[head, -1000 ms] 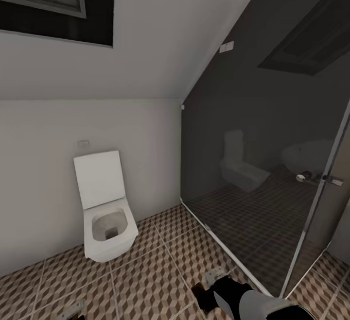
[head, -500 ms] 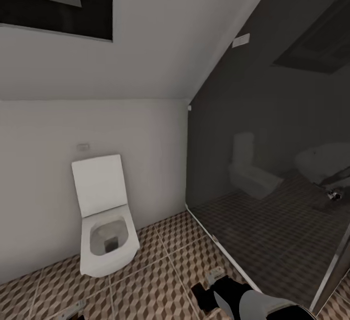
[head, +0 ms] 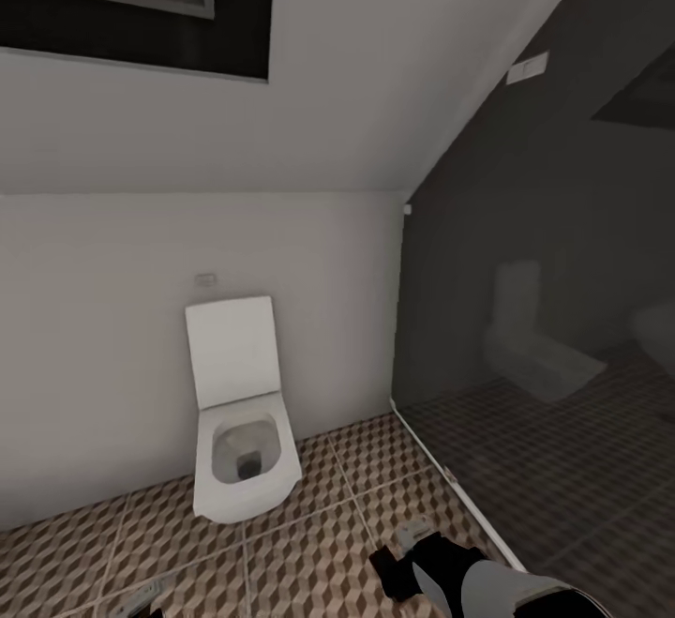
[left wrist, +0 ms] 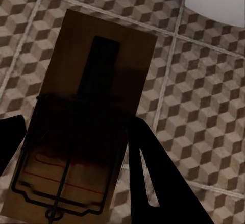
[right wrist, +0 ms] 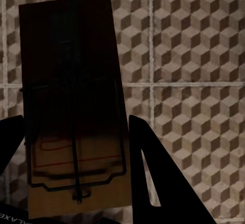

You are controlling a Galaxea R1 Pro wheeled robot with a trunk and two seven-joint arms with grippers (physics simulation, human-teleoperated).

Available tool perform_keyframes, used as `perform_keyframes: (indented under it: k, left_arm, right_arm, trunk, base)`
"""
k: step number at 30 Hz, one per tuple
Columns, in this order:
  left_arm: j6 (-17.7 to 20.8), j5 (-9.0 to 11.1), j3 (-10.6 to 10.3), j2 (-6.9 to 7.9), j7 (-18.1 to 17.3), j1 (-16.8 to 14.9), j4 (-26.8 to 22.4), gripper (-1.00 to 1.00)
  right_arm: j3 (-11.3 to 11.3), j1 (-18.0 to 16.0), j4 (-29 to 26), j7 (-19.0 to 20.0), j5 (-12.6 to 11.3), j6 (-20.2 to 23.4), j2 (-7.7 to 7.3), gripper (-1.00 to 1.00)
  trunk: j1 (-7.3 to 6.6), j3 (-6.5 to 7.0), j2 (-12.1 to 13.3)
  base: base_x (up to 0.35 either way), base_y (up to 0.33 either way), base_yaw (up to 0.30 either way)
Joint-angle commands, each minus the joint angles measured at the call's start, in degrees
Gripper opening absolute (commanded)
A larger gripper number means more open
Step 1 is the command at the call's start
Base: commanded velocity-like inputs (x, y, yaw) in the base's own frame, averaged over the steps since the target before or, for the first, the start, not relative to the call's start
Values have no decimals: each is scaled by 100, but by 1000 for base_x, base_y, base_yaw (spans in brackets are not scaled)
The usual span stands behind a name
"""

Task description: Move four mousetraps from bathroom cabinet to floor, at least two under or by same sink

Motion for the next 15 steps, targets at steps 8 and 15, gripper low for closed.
perform_keyframes:
  k: [8, 15]
  left_arm:
    - [-17, 8, 15, -8, 2, -6, 5, -100]
    - [-17, 3, 7, -9, 2, -4, 5, -100]
  right_arm:
    - [20, -8, 8, 32, 38, 11, 0, -100]
    - [20, -8, 8, 32, 37, 11, 3, -100]
  trunk:
    - [0, -7, -4]
    - [0, -7, -4]
  base:
    - [0, 0, 159]
    - [0, 0, 13]
